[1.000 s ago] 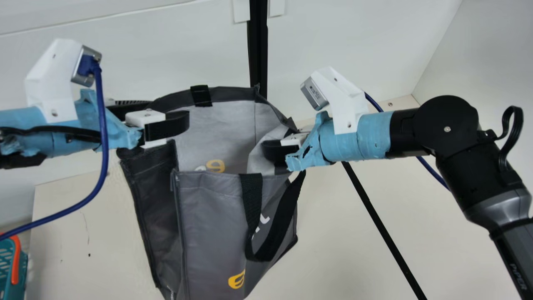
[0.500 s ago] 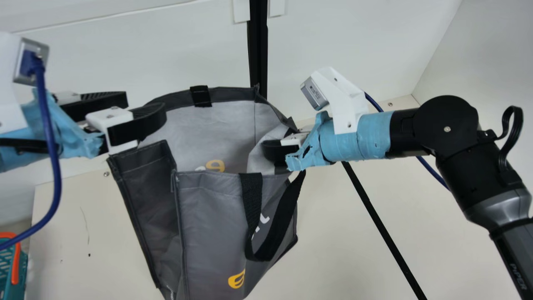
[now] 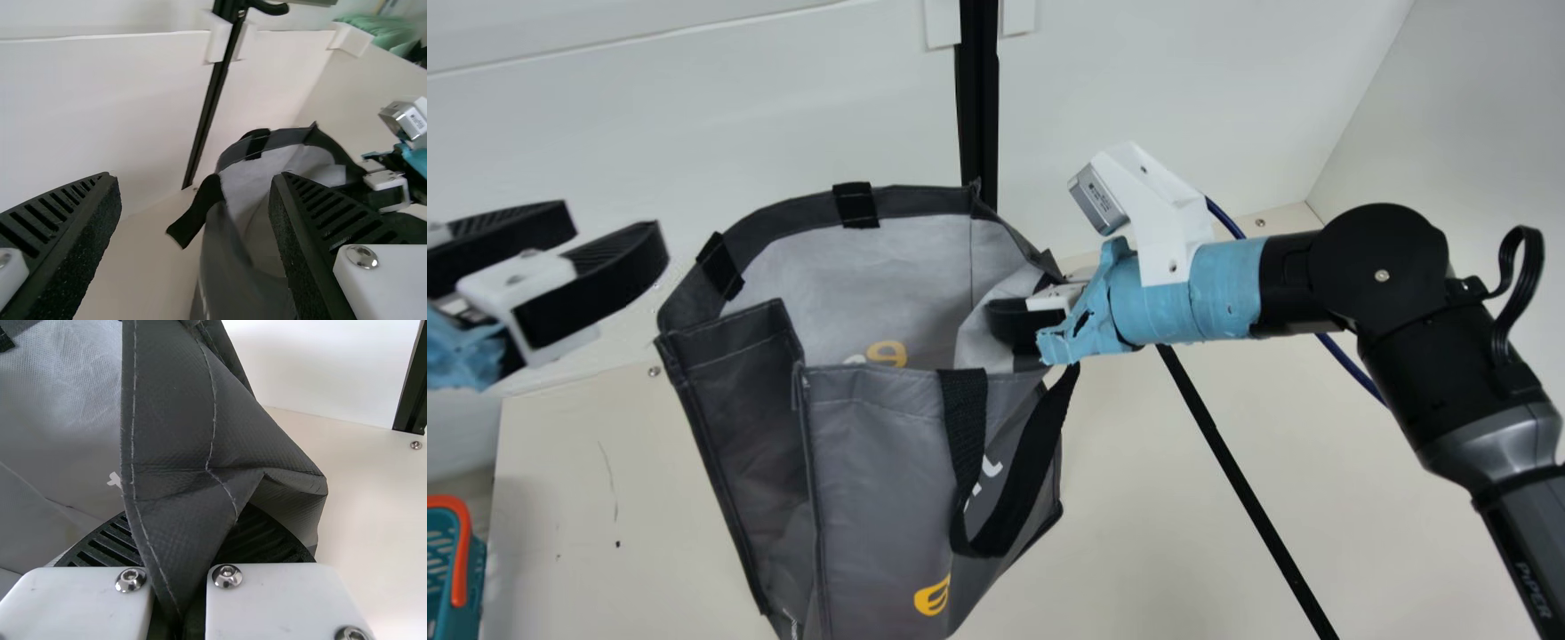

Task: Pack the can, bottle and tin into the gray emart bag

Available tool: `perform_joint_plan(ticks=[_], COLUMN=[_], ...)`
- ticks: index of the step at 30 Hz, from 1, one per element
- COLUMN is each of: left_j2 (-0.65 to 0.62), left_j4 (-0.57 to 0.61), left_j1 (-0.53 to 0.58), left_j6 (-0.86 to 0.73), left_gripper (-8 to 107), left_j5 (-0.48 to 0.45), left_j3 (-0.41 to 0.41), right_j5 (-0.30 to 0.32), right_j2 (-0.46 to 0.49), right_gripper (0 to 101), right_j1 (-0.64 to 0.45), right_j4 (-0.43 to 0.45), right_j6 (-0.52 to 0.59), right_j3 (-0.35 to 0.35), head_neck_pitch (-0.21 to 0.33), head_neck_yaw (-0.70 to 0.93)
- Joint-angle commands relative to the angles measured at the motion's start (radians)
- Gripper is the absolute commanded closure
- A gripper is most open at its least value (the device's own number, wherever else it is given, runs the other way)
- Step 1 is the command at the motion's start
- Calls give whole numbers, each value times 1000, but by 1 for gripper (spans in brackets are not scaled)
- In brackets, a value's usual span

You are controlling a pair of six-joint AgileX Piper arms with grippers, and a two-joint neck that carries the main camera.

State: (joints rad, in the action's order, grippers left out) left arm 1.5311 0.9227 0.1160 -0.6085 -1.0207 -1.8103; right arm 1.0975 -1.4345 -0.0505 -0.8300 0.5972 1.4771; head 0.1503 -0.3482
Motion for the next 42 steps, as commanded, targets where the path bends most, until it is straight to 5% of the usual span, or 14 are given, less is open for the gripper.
perform_joint_plan(ticks=[1,19,42], left_j2=[-37,-222,-368], left_j4=[-19,-358,-1106], left_j1=[-17,-72,80], left_j6=[1,124,512], left_gripper=[9,9,9], left_j5=[8,51,-5], left_j3=[45,216,291], right_j5=[0,0,0], right_j2=[0,0,0], right_gripper=[101,101,101], right_j1=[0,0,0], right_j4=[0,0,0], right_j6=[0,0,0], right_j3=[0,0,0], head_neck_pitch=[24,24,24], head_neck_yaw=[-1,-1,-1])
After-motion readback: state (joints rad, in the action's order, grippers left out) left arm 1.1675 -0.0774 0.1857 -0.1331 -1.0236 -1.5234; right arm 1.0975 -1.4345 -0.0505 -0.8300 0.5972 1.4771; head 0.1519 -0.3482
